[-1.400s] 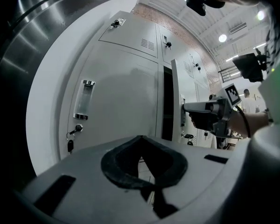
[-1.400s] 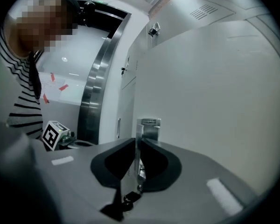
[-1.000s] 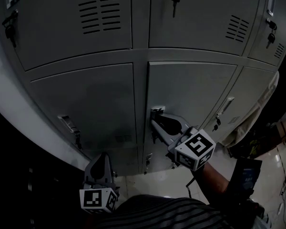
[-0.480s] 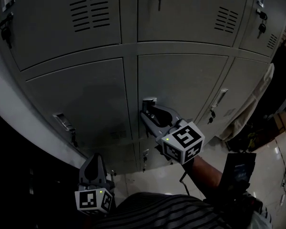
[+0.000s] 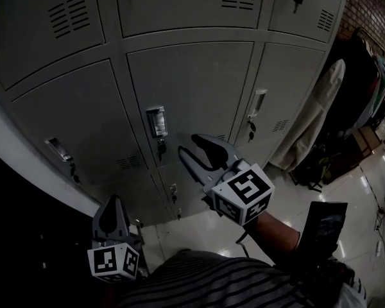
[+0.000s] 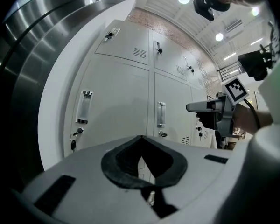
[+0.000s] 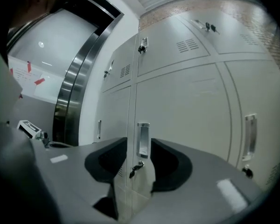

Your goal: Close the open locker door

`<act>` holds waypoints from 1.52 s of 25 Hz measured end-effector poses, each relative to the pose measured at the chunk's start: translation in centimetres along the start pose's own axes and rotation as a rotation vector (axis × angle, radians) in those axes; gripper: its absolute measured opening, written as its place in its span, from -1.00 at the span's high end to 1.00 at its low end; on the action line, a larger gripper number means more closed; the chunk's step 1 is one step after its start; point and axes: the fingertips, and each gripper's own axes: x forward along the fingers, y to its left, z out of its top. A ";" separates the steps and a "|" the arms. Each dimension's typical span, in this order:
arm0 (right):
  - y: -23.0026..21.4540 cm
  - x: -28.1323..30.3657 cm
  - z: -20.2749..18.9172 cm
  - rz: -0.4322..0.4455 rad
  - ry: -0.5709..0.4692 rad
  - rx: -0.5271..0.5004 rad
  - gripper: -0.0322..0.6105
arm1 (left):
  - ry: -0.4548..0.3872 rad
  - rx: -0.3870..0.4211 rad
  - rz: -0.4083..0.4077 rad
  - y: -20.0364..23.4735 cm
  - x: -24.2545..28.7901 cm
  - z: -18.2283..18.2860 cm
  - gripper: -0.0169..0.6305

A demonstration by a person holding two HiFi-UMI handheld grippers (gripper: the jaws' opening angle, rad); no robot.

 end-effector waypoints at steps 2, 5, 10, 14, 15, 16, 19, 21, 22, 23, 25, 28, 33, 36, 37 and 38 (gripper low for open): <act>0.0 -3.4 -0.6 -0.016 0.006 0.007 0.45 | 0.000 0.006 -0.014 -2.3 -1.1 -0.2 0.93; 0.0 -8.3 -1.7 -0.035 0.026 0.009 0.47 | 0.003 0.006 -0.028 -5.8 -3.1 -0.4 0.93; 0.4 -16.3 -3.0 -0.058 0.049 0.028 0.54 | 0.018 0.010 -0.054 -11.7 -7.1 -0.9 0.93; 1.2 -21.4 -3.5 -0.076 0.061 0.023 0.68 | 0.021 0.035 -0.046 -14.7 -9.9 -1.1 0.93; 1.3 -22.4 -3.7 -0.077 0.063 0.017 0.76 | 0.021 0.036 -0.041 -15.3 -10.5 -1.1 0.93; 1.5 -23.3 -3.8 -0.081 0.058 0.023 0.85 | 0.020 0.037 -0.036 -15.8 -11.0 -1.1 0.93; 2.3 -25.0 -3.8 -0.091 0.028 0.061 0.89 | 0.014 0.039 -0.024 -16.9 -12.5 -1.1 0.93; 3.0 -25.4 -4.1 -0.085 0.024 0.073 0.89 | 0.010 0.043 -0.021 -17.2 -13.3 -1.1 0.93; 3.4 -25.5 -4.2 -0.082 0.027 0.077 0.89 | 0.009 0.046 -0.020 -17.2 -13.6 -1.1 0.93; 3.7 -25.6 -4.2 -0.080 0.032 0.078 0.89 | 0.010 0.046 -0.019 -17.2 -13.9 -1.1 0.93; 4.3 -25.7 -4.1 -0.080 0.037 0.078 0.89 | 0.010 0.044 -0.021 -17.2 -14.3 -1.0 0.93; 4.8 -25.3 -4.0 -0.095 0.025 0.094 0.89 | 0.004 0.043 -0.031 -16.8 -14.7 -0.7 0.93; 6.4 -24.5 -3.9 -0.119 0.031 0.097 0.90 | 0.006 0.039 -0.056 -16.0 -15.5 -0.2 0.93; 7.5 -23.6 -3.8 -0.114 0.043 0.093 0.90 | 0.011 0.036 -0.068 -15.6 -15.8 -0.2 0.93; 8.0 -23.3 -3.9 -0.110 0.047 0.102 0.90 | 0.013 0.033 -0.070 -15.5 -15.9 -0.4 0.93; 8.3 -23.2 -4.2 -0.106 0.048 0.107 0.90 | 0.015 0.030 -0.071 -15.4 -16.1 -0.5 0.93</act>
